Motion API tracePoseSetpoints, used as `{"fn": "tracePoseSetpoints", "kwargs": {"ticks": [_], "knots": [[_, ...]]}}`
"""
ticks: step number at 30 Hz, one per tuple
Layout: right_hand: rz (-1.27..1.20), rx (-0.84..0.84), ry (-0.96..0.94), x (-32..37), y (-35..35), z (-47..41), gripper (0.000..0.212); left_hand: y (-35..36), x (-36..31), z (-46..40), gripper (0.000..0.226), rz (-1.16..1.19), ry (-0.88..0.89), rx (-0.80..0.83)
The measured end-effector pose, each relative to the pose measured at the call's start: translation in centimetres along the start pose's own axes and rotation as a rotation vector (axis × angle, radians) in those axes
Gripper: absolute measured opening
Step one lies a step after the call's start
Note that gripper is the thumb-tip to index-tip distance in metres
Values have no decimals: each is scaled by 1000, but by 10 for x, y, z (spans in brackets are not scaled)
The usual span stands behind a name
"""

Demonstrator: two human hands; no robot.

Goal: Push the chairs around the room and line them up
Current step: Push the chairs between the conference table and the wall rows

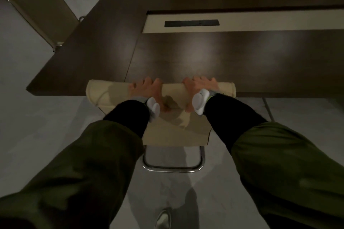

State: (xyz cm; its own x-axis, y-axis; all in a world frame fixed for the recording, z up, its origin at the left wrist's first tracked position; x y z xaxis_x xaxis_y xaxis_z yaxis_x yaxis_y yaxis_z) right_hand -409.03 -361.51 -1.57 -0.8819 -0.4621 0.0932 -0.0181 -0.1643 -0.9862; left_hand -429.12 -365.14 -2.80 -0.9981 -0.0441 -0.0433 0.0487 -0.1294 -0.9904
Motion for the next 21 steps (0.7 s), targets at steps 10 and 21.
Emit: {"fn": "tracePoseSetpoints", "kwargs": {"ticks": [10,21], "knots": [[-28,-22,33,-10,1,-66,79,-12,15,-53,88,-19,8,-17],[69,-32,79,-23,-5,-128,86,-25,22,-110,85,-3,24,-19]]}}
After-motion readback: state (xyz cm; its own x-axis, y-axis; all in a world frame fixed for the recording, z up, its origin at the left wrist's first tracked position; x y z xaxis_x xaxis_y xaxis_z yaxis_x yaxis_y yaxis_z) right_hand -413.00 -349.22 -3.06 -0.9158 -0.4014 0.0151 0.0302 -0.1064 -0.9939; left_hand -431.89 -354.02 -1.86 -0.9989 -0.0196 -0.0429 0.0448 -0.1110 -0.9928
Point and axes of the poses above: each hand's wrist, its own z-axis away from the middle knuckle, its own y-axis out of the palm, x = y × z, the point moved 1 cm from there along -z, towards the middle knuckle
